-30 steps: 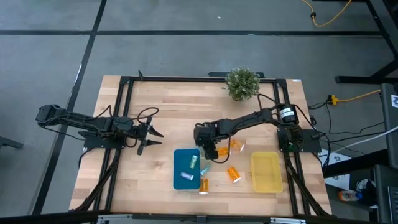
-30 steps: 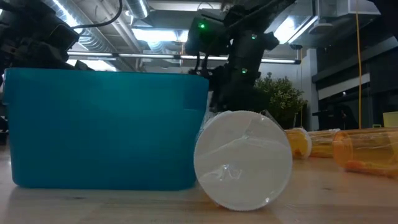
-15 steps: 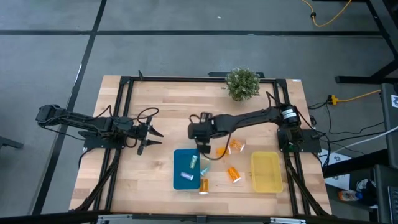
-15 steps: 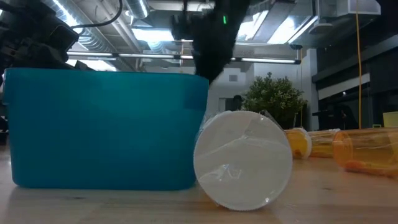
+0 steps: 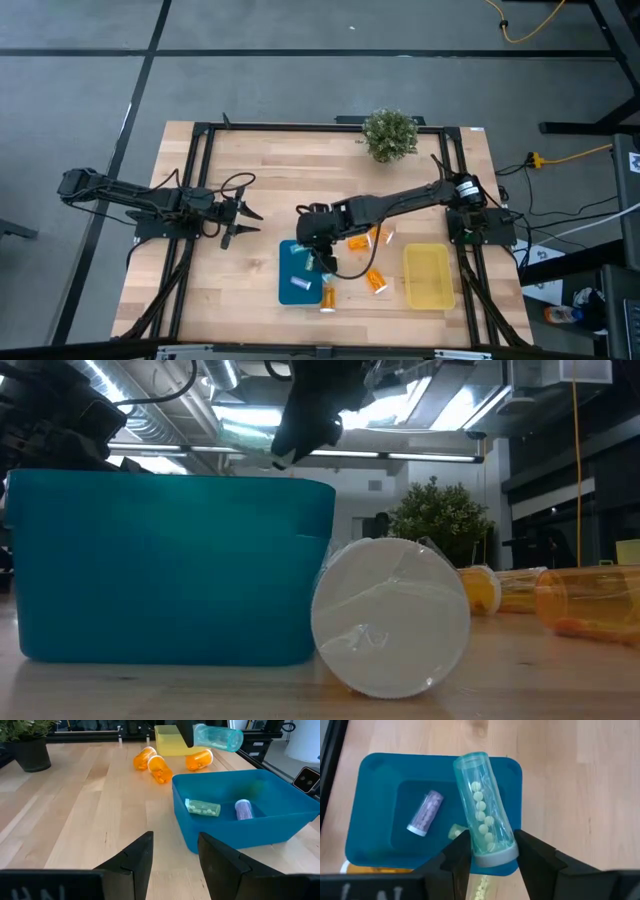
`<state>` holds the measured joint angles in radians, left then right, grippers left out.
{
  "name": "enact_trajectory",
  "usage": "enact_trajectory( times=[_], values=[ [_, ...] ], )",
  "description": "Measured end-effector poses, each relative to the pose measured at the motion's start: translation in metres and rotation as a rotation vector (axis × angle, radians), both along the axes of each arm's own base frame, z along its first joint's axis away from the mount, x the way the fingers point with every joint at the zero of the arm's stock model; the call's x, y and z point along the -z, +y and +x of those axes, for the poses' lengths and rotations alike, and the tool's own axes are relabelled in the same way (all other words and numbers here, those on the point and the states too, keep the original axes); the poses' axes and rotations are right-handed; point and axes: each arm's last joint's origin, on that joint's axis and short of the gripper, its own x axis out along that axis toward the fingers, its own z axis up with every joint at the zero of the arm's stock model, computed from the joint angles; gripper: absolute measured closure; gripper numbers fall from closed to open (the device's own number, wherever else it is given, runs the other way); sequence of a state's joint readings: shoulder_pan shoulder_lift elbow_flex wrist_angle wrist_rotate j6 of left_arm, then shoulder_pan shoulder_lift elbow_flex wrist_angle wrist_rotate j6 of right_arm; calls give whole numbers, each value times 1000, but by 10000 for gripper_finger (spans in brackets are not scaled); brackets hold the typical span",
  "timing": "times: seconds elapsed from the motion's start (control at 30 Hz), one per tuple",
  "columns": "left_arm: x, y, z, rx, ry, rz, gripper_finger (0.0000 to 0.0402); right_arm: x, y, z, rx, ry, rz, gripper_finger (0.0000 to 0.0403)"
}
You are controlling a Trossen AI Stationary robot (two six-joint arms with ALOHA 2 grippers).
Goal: Pick and place medicine bottles into bin by pill shape (circle, oval)
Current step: Put the small blue pill bottle into the blue bin, then put the small yellow pill bottle into the blue bin
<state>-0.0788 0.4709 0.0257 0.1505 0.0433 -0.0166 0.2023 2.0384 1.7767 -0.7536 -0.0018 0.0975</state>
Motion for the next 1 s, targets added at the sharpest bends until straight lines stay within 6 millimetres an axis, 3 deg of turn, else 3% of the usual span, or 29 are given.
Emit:
enact_trajectory(
  times=[0.37, 0.63, 0.83, 1.0],
  values=[
    [0, 0, 0, 0, 0, -1, 254, -1, 7, 0, -13, -16, 6, 247],
    [0, 0, 0, -1, 0, -2, 254, -2, 12, 0, -12, -35, 10, 189],
    [0, 0, 0, -1, 0, -3, 254, 2, 9, -5, 187, 62, 103, 180],
    [0, 0, 0, -1, 0, -3, 254, 9, 4, -22, 225, 242, 57, 193]
  ],
)
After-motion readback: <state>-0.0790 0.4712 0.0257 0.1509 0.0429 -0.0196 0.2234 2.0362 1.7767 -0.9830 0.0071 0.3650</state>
